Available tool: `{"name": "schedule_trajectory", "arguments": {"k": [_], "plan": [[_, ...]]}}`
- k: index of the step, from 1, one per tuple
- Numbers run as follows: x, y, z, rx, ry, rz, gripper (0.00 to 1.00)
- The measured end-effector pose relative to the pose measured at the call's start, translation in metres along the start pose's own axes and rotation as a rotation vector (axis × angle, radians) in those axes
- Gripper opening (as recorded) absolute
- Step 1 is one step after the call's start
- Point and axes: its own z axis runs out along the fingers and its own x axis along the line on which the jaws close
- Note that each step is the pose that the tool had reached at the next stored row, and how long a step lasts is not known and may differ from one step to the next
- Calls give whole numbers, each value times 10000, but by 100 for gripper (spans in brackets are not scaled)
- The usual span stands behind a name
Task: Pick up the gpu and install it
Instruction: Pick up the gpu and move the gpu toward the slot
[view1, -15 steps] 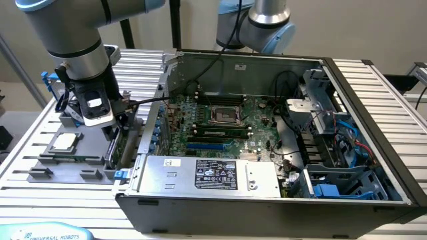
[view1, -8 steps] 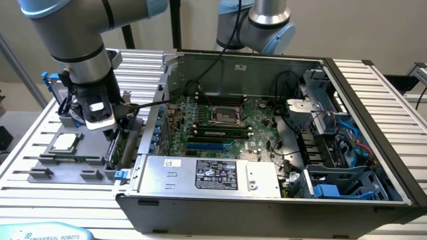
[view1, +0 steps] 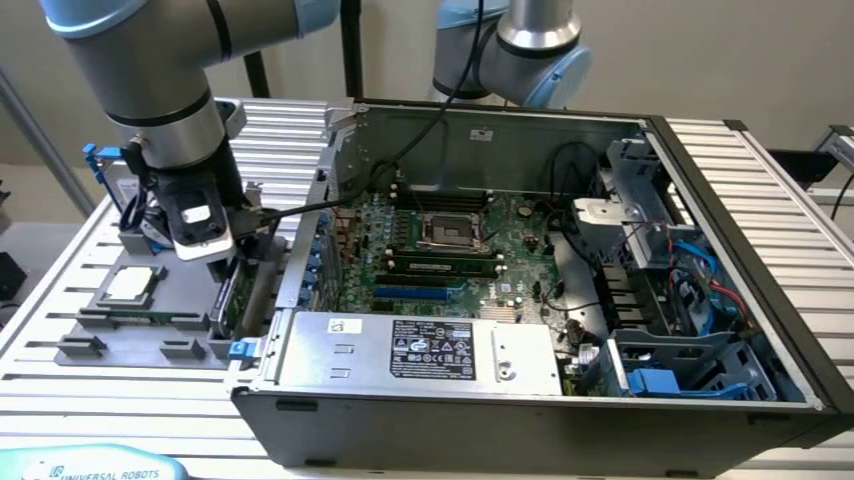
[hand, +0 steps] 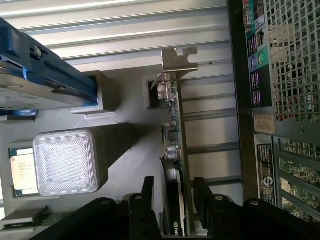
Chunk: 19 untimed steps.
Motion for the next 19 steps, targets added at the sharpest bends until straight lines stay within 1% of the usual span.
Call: {"name": "schedule_trajectory", "arguments": {"k": [1, 3, 4, 12, 13, 15, 16, 19], "plan": [[0, 3, 2, 2, 0, -14, 40], [0, 9, 4, 8, 1, -54, 40], [0, 12, 5, 10, 2, -76, 33], [-2, 23, 25, 17, 11, -234, 33], [-1, 23, 25, 20, 16, -237, 31], [-2, 23, 26, 21, 28, -238, 31], [-2, 23, 27, 21, 27, -238, 27], [-2, 23, 30, 28, 36, -238, 27]]}}
